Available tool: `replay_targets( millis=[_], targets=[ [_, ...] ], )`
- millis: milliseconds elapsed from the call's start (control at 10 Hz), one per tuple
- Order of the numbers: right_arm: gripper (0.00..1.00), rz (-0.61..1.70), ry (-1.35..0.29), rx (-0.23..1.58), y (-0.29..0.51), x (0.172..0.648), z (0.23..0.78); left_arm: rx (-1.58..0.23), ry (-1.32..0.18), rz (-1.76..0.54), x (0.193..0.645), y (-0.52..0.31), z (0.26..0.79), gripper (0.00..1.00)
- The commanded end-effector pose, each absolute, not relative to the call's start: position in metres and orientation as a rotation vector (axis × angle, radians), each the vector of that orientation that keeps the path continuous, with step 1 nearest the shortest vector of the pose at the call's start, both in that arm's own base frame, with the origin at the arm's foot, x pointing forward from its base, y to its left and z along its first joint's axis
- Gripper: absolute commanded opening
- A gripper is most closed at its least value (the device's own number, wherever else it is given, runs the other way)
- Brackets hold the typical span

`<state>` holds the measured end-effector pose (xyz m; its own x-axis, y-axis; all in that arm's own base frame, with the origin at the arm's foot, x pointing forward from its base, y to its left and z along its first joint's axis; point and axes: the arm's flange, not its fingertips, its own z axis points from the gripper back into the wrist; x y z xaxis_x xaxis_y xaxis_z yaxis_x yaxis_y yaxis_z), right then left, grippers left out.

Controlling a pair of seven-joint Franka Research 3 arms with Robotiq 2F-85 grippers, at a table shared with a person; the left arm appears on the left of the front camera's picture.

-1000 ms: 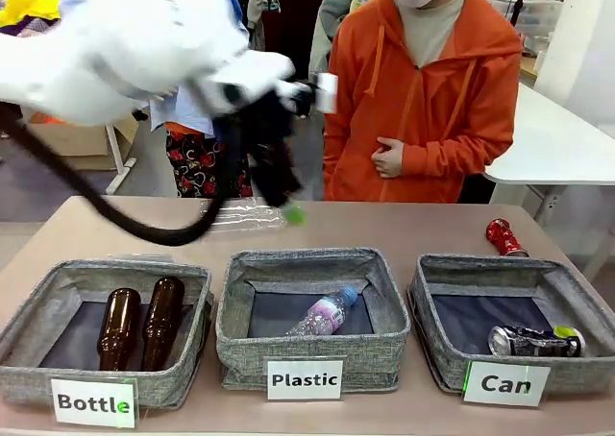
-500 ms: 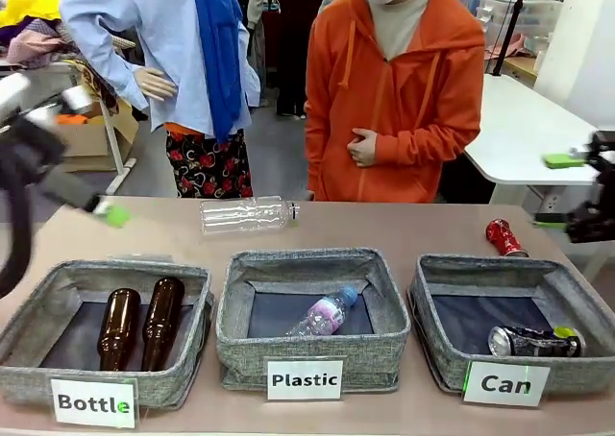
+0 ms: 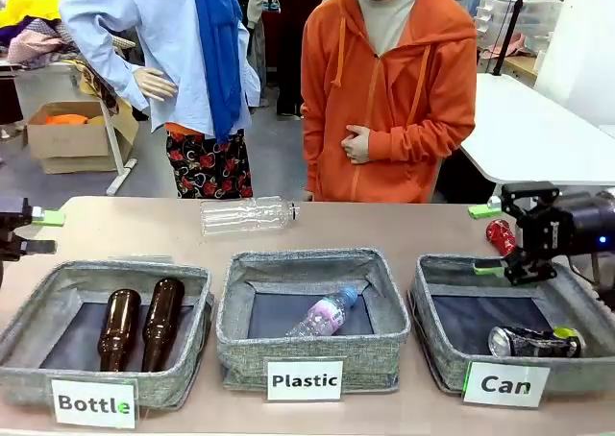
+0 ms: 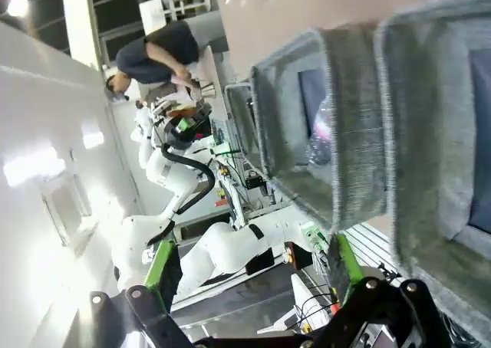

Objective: Sort the can waste into the basket.
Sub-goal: Pick up the can waste from the table and place it in the right Fabric basket.

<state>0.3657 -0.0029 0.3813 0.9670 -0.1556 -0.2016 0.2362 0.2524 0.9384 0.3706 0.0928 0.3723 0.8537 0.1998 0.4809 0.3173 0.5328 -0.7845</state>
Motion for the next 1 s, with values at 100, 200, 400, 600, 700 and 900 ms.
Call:
replay_targets(
  millis=[100,200,400,600,700,900],
  targets=[
    [1.0,-0.231,0.048,1.297,0.0055,0.3642,0.3966,-0.974,-0.536,-0.195,0.3658,0.081,0.3892,1.0],
    [1.0,-0.231,0.048,1.297,0.0055,0.3642,0.3966,-0.974,-0.536,-0.195,0.3658,0.081,0.3892,1.0],
    [1.0,-0.231,0.048,1.297,0.0055,0.3642,0.3966,-0.974,-0.536,-0.195,0.3658,0.081,0.3892,1.0],
    [1.0,-0.231,0.048,1.297,0.0055,0.3642,0.3966,-0.974,-0.536,-0.195,0.3658,0.081,0.3892,1.0],
    [1.0,-0.231,0.048,1.297,0.0055,0.3642,0.3966,-0.974,-0.536,-0.195,0.3658,0.081,0.3892,1.0],
    [1.0,-0.231,0.048,1.297,0.0055,0.3642,0.3966,-0.974,-0.536,-0.195,0.3658,0.081,0.3892,1.0]
  ],
)
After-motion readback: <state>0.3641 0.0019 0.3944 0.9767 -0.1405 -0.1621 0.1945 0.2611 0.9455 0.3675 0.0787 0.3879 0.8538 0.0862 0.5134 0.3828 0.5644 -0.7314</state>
